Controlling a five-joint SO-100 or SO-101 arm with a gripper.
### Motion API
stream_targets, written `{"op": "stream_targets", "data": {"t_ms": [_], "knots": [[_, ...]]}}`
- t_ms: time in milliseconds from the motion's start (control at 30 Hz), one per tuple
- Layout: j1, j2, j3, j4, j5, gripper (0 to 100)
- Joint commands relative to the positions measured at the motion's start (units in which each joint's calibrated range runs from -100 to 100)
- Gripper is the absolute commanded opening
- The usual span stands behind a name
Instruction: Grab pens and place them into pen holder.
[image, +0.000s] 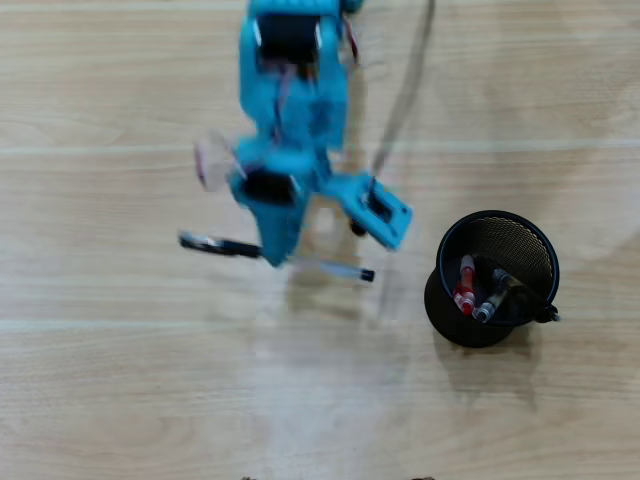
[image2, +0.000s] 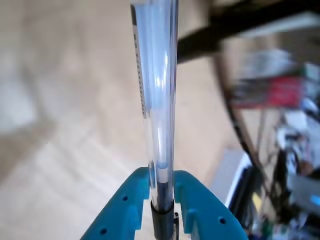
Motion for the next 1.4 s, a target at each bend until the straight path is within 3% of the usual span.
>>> {"op": "stream_targets", "data": {"t_ms": [0, 100, 200, 600, 933, 1200, 1367], "knots": [[-0.34, -11.57, -13.97, 2.30, -28.52, 2], [-8.57, -11.40, -11.71, 3.84, -39.13, 2], [-15.26, -11.40, -6.45, 2.81, -42.11, 2], [-23.16, -11.40, 20.89, -24.26, -42.53, 2], [-23.08, -11.40, 29.49, -29.93, -42.53, 2], [-23.16, -11.32, 33.93, -44.03, -42.53, 2], [-24.29, -11.40, 37.37, -47.12, -42.58, 2]]}}
